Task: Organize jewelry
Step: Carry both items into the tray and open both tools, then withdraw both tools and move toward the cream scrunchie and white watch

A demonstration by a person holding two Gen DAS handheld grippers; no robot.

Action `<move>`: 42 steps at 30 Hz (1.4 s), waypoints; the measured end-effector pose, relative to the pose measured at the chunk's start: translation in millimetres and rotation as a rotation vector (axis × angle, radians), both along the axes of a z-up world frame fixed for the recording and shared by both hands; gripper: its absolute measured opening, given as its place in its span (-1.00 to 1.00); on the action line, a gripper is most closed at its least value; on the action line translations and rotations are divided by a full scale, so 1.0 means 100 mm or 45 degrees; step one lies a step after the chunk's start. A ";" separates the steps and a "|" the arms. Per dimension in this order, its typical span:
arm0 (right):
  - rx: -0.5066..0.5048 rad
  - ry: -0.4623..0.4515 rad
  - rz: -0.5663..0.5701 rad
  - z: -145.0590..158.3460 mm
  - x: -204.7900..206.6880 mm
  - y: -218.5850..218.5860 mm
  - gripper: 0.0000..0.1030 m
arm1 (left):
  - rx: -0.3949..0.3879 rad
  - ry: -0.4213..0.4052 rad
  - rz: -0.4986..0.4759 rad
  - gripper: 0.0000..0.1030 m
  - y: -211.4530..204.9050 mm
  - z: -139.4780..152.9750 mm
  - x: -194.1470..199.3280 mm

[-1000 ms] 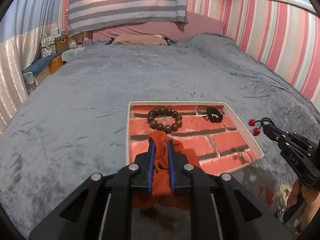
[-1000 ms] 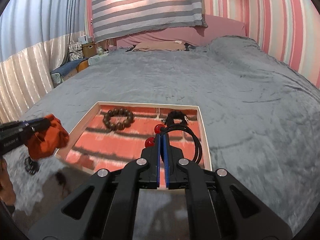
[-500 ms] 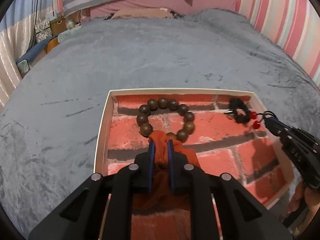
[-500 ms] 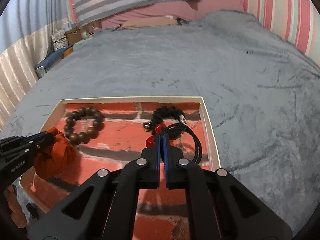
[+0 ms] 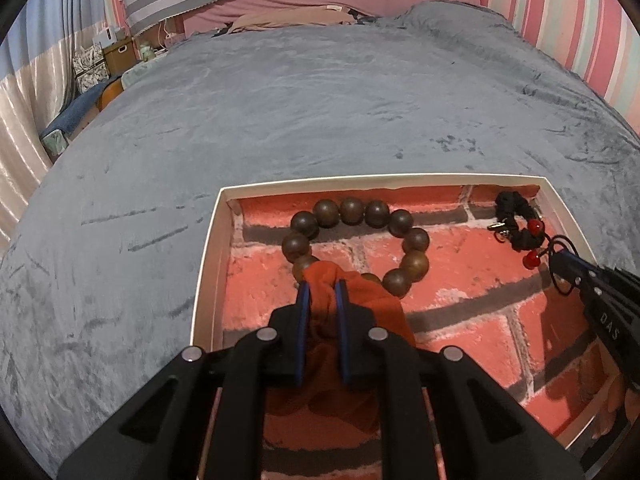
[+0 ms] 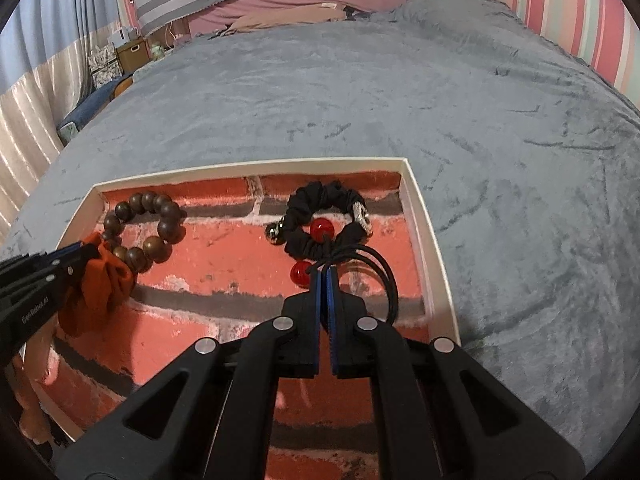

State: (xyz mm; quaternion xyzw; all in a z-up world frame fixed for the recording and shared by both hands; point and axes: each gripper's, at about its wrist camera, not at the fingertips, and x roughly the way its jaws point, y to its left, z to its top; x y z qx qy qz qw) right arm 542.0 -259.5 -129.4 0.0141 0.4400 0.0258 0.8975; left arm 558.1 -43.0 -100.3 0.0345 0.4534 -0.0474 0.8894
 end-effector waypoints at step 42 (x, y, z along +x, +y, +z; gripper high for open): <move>-0.044 -0.385 -0.076 1.37 -2.76 -0.76 0.92 | -0.083 -0.464 -0.041 0.88 0.42 1.49 -2.88</move>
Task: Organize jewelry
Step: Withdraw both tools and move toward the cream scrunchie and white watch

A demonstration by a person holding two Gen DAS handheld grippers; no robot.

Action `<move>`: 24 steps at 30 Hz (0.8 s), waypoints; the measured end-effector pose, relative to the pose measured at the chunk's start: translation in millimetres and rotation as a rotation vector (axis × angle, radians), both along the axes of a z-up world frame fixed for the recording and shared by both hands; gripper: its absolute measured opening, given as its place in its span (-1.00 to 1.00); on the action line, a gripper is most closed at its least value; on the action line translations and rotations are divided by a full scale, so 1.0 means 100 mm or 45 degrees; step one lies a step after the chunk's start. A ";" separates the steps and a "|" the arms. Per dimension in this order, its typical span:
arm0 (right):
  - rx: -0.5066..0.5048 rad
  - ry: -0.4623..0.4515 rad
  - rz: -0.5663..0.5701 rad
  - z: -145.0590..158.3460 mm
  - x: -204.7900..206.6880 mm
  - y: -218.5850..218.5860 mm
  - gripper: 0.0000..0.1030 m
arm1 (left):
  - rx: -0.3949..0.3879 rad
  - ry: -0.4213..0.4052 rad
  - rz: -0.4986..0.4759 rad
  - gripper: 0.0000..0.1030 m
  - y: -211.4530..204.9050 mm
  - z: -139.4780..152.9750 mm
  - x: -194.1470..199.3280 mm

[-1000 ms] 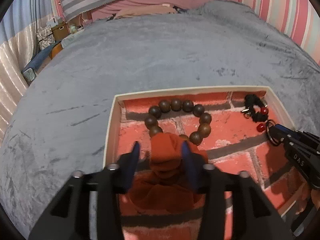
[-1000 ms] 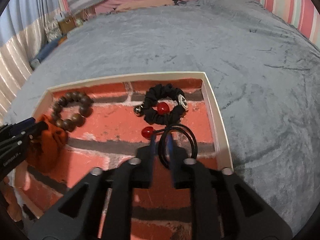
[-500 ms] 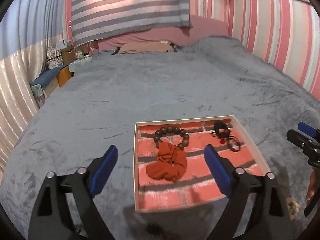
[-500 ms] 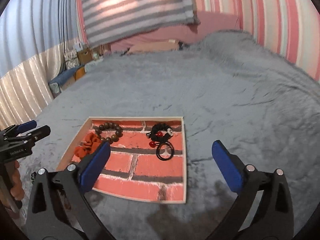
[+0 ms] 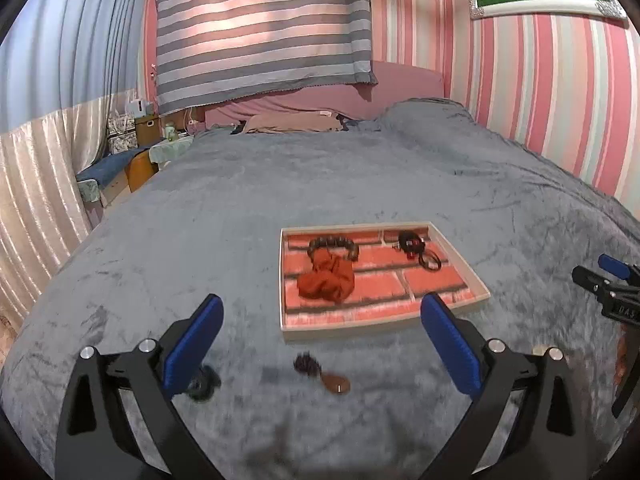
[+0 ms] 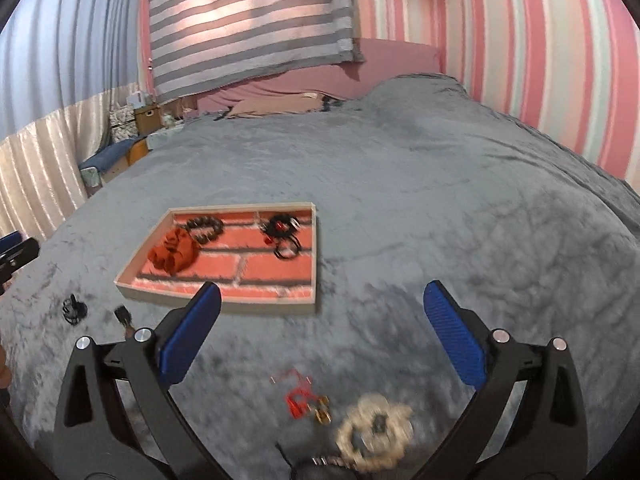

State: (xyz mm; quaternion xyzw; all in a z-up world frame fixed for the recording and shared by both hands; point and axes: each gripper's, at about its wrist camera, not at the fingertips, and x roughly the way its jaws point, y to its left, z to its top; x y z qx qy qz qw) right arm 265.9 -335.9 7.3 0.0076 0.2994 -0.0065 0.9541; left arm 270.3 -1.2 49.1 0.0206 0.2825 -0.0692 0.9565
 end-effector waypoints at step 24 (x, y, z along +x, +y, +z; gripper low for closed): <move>-0.058 0.109 -0.156 -0.68 -0.94 -0.40 0.92 | 0.010 0.175 -0.060 0.88 -0.21 -0.66 -0.84</move>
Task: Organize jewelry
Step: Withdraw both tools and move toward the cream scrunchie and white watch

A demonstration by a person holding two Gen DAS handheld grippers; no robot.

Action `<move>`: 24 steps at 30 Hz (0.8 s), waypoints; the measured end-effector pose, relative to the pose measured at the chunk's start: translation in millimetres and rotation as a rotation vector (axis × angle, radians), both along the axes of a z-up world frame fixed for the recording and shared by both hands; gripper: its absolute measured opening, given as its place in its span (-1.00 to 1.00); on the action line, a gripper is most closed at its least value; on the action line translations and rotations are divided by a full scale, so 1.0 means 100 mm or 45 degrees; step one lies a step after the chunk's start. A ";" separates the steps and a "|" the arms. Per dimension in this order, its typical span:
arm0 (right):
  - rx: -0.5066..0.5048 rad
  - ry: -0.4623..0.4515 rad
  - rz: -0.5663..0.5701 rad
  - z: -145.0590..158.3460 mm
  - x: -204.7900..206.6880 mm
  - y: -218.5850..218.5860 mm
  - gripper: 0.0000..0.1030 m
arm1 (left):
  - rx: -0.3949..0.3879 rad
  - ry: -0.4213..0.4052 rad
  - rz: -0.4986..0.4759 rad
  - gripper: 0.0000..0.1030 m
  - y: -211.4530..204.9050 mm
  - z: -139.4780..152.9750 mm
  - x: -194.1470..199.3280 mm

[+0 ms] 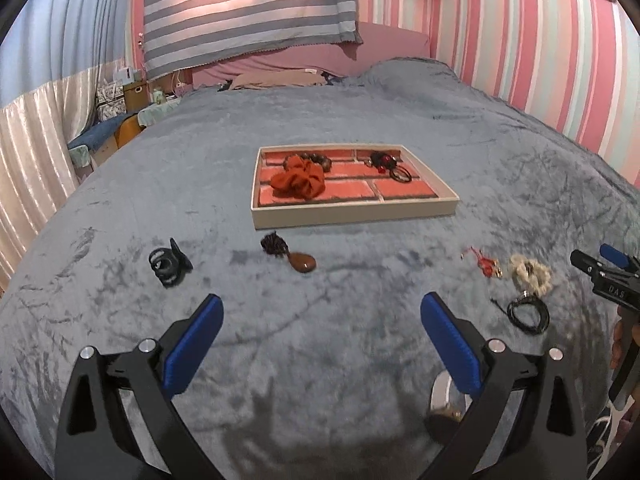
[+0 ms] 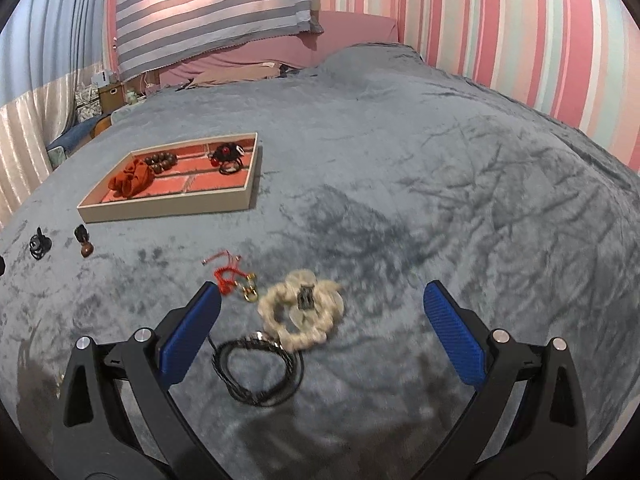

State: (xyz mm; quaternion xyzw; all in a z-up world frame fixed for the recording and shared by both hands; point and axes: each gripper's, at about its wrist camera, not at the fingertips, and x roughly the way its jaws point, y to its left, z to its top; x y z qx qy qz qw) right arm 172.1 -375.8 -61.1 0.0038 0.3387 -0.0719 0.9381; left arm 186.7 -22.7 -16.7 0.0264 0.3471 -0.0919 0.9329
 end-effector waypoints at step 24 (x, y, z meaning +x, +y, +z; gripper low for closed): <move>0.080 0.106 -0.071 -0.51 -0.15 -0.23 0.86 | 0.014 0.144 -0.151 0.88 -0.42 -0.50 -0.15</move>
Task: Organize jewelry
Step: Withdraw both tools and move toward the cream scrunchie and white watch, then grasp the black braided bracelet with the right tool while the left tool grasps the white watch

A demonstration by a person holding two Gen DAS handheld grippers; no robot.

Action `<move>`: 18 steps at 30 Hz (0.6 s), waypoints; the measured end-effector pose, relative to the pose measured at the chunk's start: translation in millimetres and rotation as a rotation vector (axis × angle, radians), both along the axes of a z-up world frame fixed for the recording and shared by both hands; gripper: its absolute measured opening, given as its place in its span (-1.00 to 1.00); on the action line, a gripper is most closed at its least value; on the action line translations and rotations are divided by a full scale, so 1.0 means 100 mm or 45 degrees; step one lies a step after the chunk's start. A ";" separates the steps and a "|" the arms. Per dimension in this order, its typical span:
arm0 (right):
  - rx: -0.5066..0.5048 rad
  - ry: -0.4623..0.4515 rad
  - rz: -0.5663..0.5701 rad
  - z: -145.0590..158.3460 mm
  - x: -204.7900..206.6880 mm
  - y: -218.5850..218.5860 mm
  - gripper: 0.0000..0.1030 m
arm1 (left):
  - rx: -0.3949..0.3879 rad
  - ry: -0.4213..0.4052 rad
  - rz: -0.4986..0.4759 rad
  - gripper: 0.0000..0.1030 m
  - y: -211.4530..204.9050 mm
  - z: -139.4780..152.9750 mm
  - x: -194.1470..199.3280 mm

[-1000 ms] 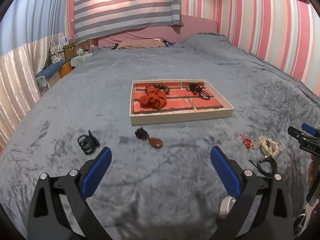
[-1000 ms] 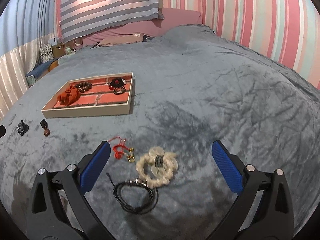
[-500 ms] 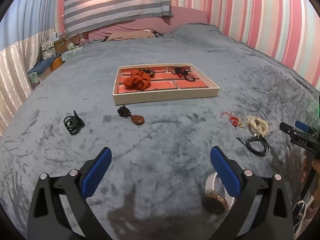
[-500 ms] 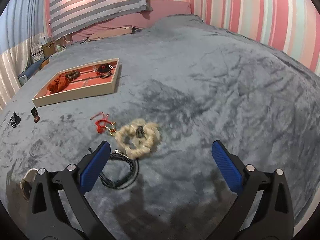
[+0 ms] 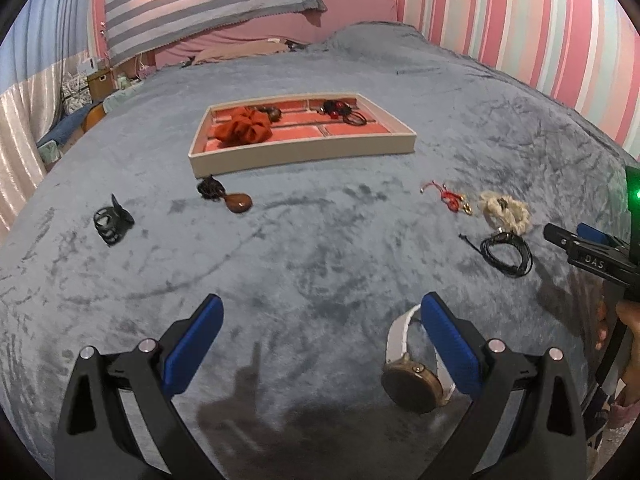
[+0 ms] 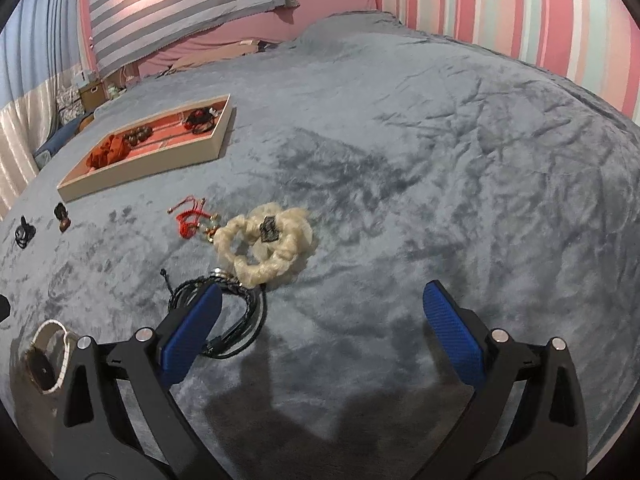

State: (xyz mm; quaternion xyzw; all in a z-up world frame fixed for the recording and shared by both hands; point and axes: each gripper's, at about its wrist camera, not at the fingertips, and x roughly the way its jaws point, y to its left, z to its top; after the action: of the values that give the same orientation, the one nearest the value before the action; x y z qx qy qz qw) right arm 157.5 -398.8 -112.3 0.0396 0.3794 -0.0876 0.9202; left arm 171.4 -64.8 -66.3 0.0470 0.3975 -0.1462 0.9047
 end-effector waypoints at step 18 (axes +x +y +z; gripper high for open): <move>-0.028 0.110 0.082 -0.27 0.20 0.26 0.41 | 0.007 0.122 -0.142 0.47 -0.22 -0.31 0.21</move>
State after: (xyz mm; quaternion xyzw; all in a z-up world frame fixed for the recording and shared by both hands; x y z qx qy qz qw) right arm 178.0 -373.1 -139.6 0.0137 0.4187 -0.0638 0.9058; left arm 191.9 -87.1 -97.6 0.0644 0.4375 -0.1974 0.8749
